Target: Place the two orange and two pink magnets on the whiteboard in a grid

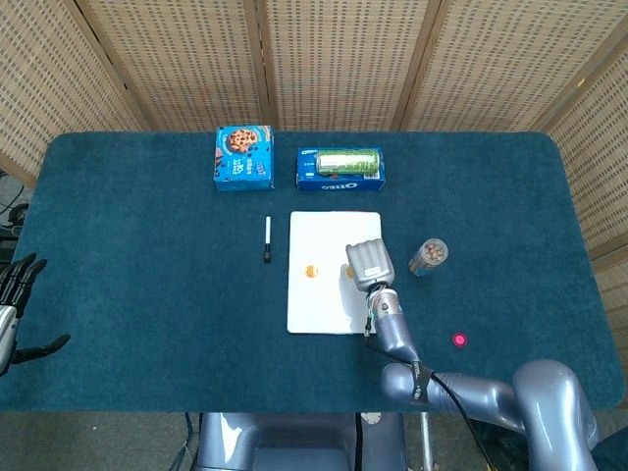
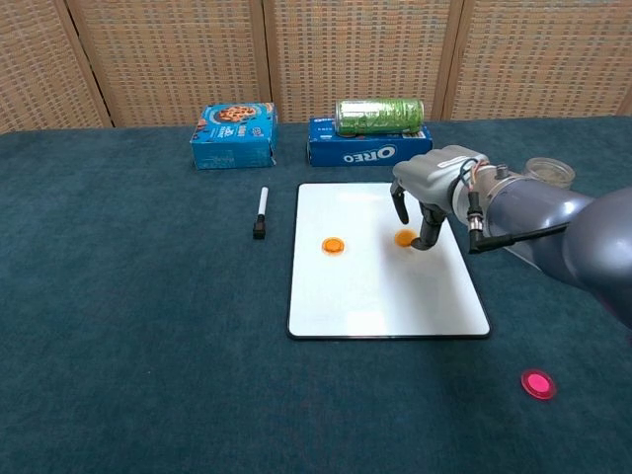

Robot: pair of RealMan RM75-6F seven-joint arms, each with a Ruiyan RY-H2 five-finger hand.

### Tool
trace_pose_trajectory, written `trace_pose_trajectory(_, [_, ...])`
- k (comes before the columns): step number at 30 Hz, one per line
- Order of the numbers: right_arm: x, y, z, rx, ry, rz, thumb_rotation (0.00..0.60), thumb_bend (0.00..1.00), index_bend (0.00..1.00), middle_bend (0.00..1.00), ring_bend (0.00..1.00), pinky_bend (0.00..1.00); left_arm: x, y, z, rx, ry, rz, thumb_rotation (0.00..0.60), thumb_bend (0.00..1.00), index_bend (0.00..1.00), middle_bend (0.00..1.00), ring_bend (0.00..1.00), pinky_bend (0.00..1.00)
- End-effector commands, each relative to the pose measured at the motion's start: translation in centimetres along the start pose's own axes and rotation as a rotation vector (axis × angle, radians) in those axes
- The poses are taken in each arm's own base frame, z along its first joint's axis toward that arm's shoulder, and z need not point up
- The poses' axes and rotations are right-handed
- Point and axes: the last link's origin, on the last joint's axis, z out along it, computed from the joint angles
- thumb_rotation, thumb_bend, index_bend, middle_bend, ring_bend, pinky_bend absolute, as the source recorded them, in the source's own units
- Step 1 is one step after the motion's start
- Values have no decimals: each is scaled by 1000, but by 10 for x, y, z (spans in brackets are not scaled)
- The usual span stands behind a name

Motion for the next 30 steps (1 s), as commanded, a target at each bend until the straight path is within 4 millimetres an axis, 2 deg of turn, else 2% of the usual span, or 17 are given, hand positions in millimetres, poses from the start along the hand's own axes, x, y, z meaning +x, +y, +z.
trace_pose_trajectory(1, [6, 1, -5, 12, 20, -3, 600, 345, 393, 966, 941, 1000, 1, 0, 0, -2, 1, -2, 600, 0, 0, 0, 0, 0])
trace_pose_trajectory(8, [18, 11, -20, 29, 52, 15, 600, 349, 391, 966, 941, 1000, 1, 2, -1, -15, 4, -3, 600, 0, 0, 0, 0, 0])
trace_pose_trajectory(11, [18, 21, -36, 59, 54, 48, 600, 349, 391, 966, 941, 1000, 1, 3, -2, -17, 1, 1, 600, 0, 0, 0, 0, 0])
trace_pose_trajectory(13, [14, 33, -54, 88, 47, 62, 600, 349, 391, 966, 941, 1000, 0, 3, -3, -21, -1, 3, 600, 0, 0, 0, 0, 0])
trace_pose_trajectory(14, [0, 54, -75, 90, 16, 60, 600, 350, 391, 966, 941, 1000, -1, 5, -5, -32, 0, 12, 600, 0, 0, 0, 0, 0])
trace_pose_trajectory(16, [-11, 75, -98, 103, -17, 88, 600, 349, 391, 966, 941, 1000, -3, 6, -6, -38, -3, 16, 600, 0, 0, 0, 0, 0])
trace_pose_trajectory(21, [-27, 106, -128, 127, -30, 97, 600, 348, 391, 966, 941, 1000, -4, 9, -9, -43, 0, 25, 600, 0, 0, 0, 0, 0])
trace_pose_trajectory(30, [-55, 142, -157, 125, -58, 133, 600, 339, 391, 966, 941, 1000, -6, 12, -11, -51, 5, 37, 600, 0, 0, 0, 0, 0])
